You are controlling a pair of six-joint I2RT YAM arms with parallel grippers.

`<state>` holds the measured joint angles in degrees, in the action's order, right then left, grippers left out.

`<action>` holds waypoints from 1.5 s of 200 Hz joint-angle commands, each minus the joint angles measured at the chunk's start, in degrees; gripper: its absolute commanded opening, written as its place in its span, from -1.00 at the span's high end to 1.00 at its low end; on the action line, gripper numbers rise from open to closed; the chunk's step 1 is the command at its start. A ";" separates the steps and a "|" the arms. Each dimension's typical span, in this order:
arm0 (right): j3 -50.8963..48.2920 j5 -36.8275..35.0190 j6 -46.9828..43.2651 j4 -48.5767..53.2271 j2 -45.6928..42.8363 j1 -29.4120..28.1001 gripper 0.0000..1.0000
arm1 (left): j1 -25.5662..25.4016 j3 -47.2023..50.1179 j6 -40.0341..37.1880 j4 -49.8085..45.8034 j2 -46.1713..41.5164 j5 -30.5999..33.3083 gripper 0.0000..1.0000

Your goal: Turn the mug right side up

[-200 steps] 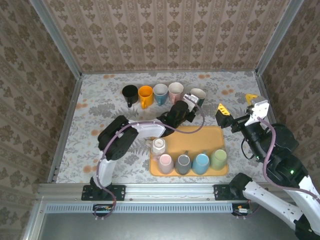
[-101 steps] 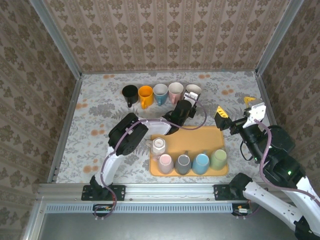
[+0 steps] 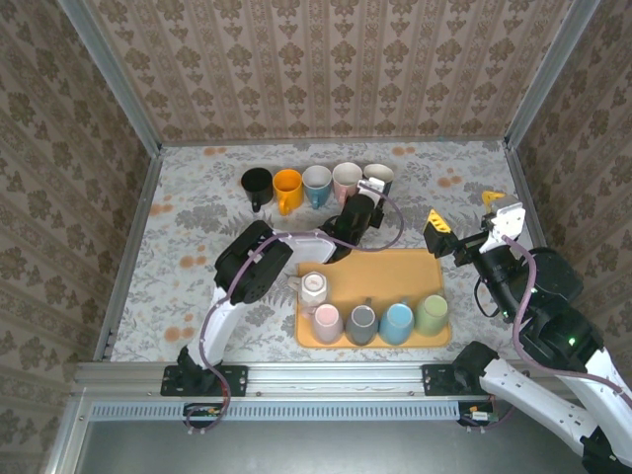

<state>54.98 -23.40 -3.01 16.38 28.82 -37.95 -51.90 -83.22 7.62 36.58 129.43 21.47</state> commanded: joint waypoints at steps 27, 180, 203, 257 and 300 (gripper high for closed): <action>-0.12 0.99 -0.50 -1.09 -1.09 0.25 -1.00 | 1.36 -1.46 1.16 4.40 0.77 0.06 0.21; 0.92 2.02 -0.52 2.41 -1.40 0.31 -1.00 | -1.55 10.76 0.22 8.07 -13.52 -2.59 -0.99; 1.27 2.32 -0.01 3.87 -1.39 0.34 -1.00 | -3.21 13.56 -0.79 5.75 -19.65 -4.71 -0.99; 3.73 9.14 1.26 11.21 0.30 0.29 -1.00 | -5.44 3.66 -17.18 -45.98 -37.57 -22.69 -0.99; 4.38 9.96 4.17 13.39 0.63 0.27 -1.00 | 0.97 3.78 -30.95 -67.34 -47.80 -35.41 -1.00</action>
<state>57.56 -14.76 -1.43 27.00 29.50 -37.85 -55.48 -77.82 -11.79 -7.22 84.60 -2.11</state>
